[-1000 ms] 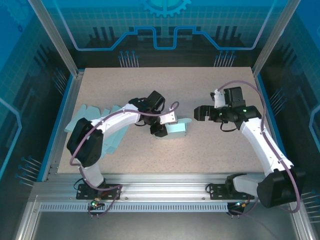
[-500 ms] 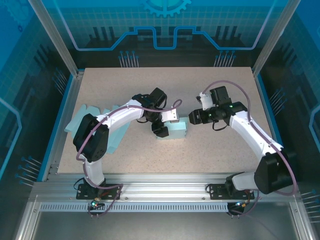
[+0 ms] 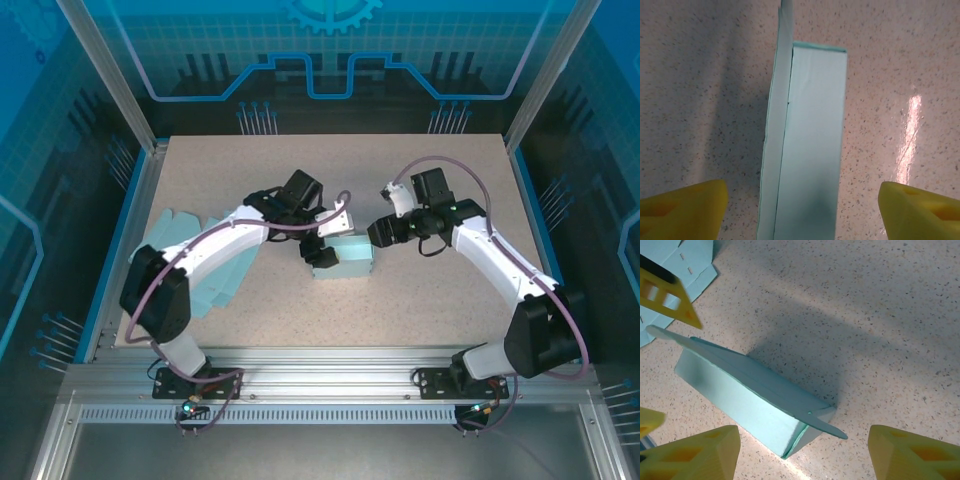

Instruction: Fold the paper box

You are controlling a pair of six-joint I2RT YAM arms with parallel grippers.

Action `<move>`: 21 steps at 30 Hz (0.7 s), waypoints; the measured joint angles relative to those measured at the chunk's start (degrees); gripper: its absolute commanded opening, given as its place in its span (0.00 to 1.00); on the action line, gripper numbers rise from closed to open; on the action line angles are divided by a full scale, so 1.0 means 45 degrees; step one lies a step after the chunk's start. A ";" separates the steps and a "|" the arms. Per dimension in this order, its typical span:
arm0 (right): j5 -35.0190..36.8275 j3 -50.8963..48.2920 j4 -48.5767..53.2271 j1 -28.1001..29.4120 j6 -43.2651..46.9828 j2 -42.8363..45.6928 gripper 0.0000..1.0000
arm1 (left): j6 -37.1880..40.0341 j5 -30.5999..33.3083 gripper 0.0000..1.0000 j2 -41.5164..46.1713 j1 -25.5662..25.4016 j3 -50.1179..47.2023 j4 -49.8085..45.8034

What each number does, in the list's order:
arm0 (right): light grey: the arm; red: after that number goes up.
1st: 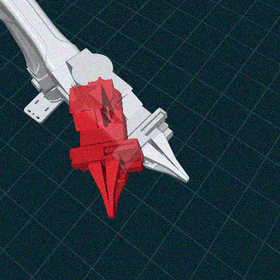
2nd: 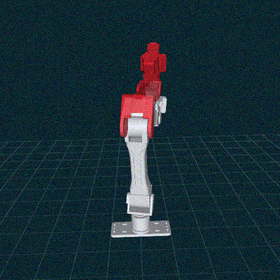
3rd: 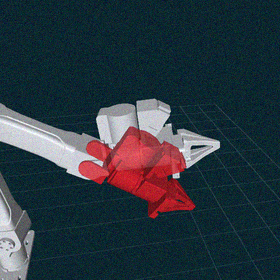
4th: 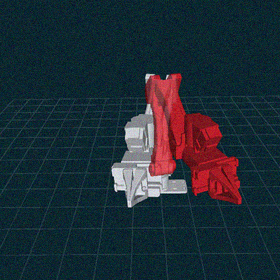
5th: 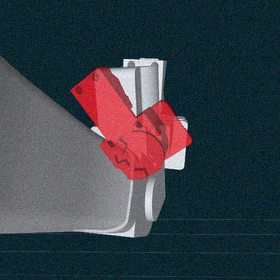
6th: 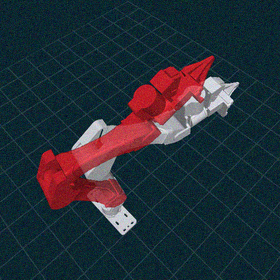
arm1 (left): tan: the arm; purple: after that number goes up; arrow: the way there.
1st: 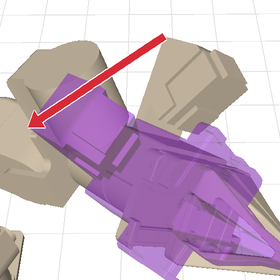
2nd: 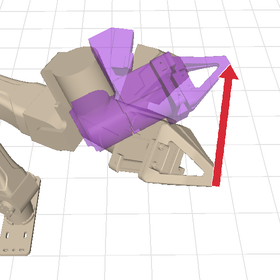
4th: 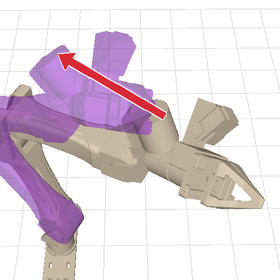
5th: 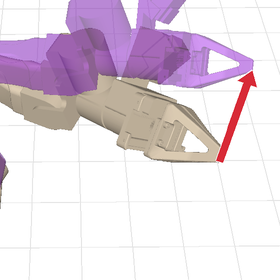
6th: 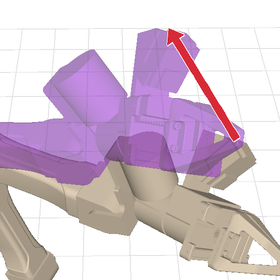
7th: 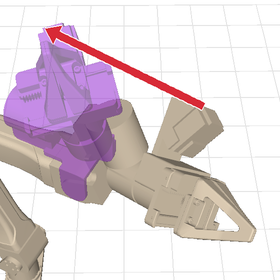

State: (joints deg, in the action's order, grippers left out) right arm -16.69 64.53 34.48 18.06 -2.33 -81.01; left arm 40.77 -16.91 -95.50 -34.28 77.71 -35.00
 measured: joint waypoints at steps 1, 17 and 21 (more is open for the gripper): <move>0.0010 0.0000 -0.0005 0.0024 0.0083 0.0000 0.69 | -0.0151 -0.0024 0.68 0.0345 0.0049 -0.0262 0.0243; 0.0665 0.0209 -0.0083 0.0296 0.0879 -0.0291 0.65 | -0.3249 0.0466 0.51 0.3079 0.1515 -0.4838 0.2880; 0.0661 0.0316 -0.0073 0.0335 0.1107 -0.0529 0.63 | -0.3555 0.0461 0.48 0.3079 0.1515 -0.4852 0.3473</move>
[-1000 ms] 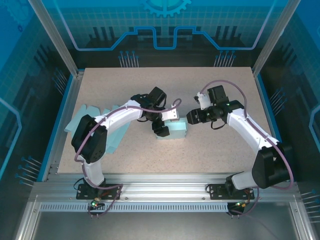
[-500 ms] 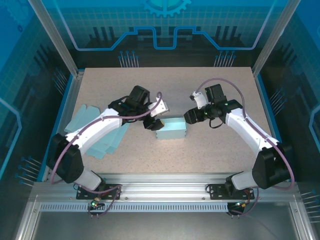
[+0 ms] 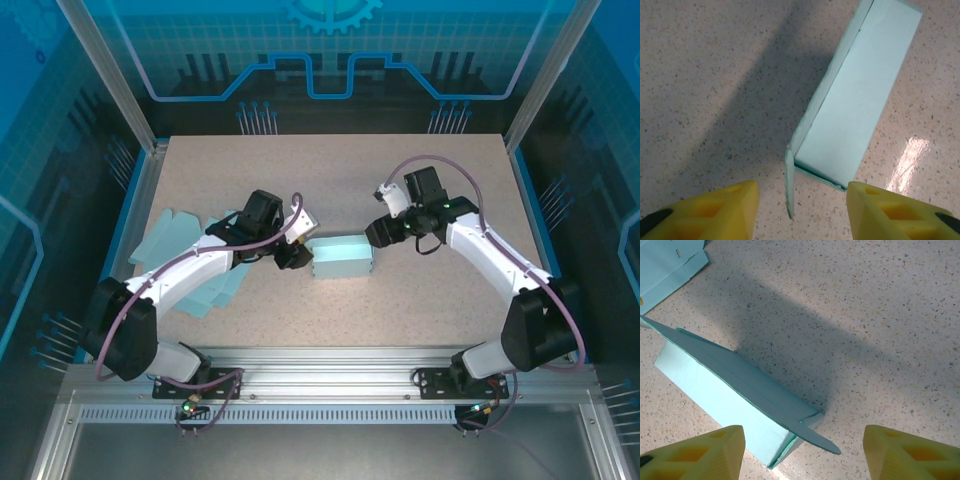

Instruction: Fold the paper box

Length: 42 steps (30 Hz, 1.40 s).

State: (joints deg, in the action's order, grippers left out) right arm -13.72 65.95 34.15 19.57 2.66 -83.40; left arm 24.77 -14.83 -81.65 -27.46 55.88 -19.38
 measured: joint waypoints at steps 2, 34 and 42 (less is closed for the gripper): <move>-0.0010 0.0044 0.0000 0.0005 0.0102 -0.0112 0.61 | -0.0160 -0.0005 0.46 -0.0005 0.0000 0.0000 0.0155; 0.0928 0.0199 0.0316 0.0554 0.0505 -0.0622 0.33 | -0.0627 0.0452 0.09 -0.1336 -0.0520 0.0903 -0.0194; 0.1632 0.0199 0.0374 0.0991 0.0204 -0.0612 0.18 | -0.1525 0.1297 0.00 -0.1457 -0.0860 0.1404 -0.0568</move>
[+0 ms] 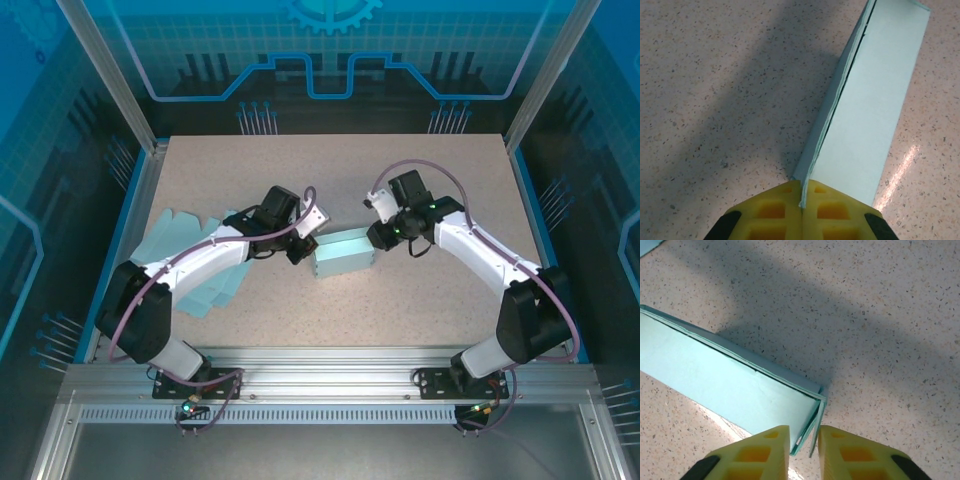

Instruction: Fold the paper box

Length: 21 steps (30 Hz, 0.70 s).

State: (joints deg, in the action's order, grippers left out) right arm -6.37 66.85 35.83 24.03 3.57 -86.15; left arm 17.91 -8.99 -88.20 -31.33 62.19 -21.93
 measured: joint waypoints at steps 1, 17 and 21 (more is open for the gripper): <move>0.0087 0.0000 0.0005 0.0053 -0.0058 0.0000 0.15 | -0.0126 0.0121 0.00 0.0000 -0.0073 0.0034 -0.0039; 0.1263 -0.0238 -0.0384 0.0801 -0.2074 0.0238 0.00 | -0.3492 0.2623 0.05 -0.0330 -0.0583 0.0384 -0.0160; 0.1603 -0.0238 -0.0447 0.1093 -0.2385 0.0238 0.00 | -0.4677 0.2866 0.06 -0.0330 -0.0602 0.0379 -0.0175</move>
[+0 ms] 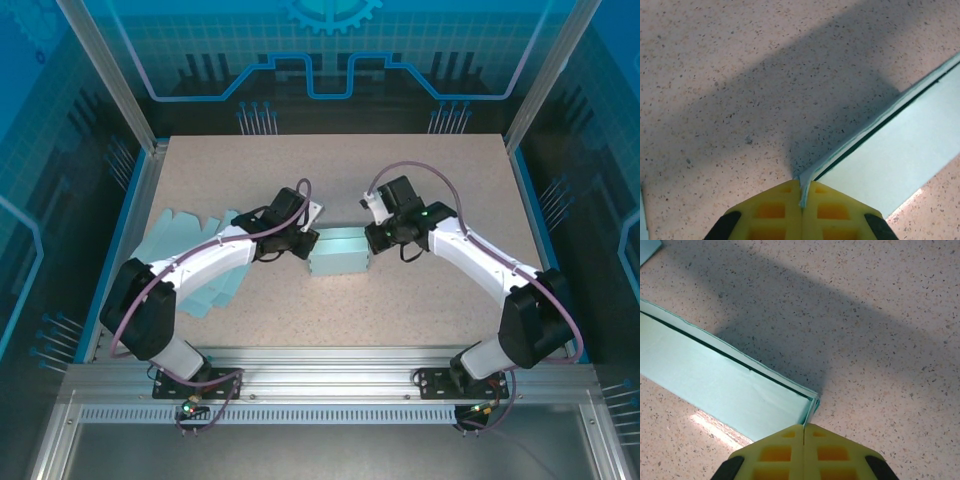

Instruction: Fold the paper box

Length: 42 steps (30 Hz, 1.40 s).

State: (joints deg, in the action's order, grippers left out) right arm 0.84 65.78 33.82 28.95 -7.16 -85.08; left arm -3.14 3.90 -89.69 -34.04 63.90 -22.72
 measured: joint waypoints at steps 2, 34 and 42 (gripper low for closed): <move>0.0189 -0.0010 -0.0005 0.0170 -0.0189 0.0000 0.00 | -0.0670 0.0136 0.09 0.0000 -0.0010 -0.0039 0.0019; 0.2297 -0.0908 -0.0767 0.1175 -0.1180 0.0719 0.00 | -0.2545 0.1574 0.37 0.0816 -0.0374 -0.0413 0.0432; 0.2297 -0.0908 -0.0767 0.1224 -0.1175 0.0714 0.00 | -0.2215 0.1511 0.29 0.0816 0.0039 -0.0413 0.0437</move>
State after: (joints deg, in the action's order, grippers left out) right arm 11.18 61.69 30.37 34.46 -12.45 -81.87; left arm -13.10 10.70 -86.02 -33.87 62.04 -20.75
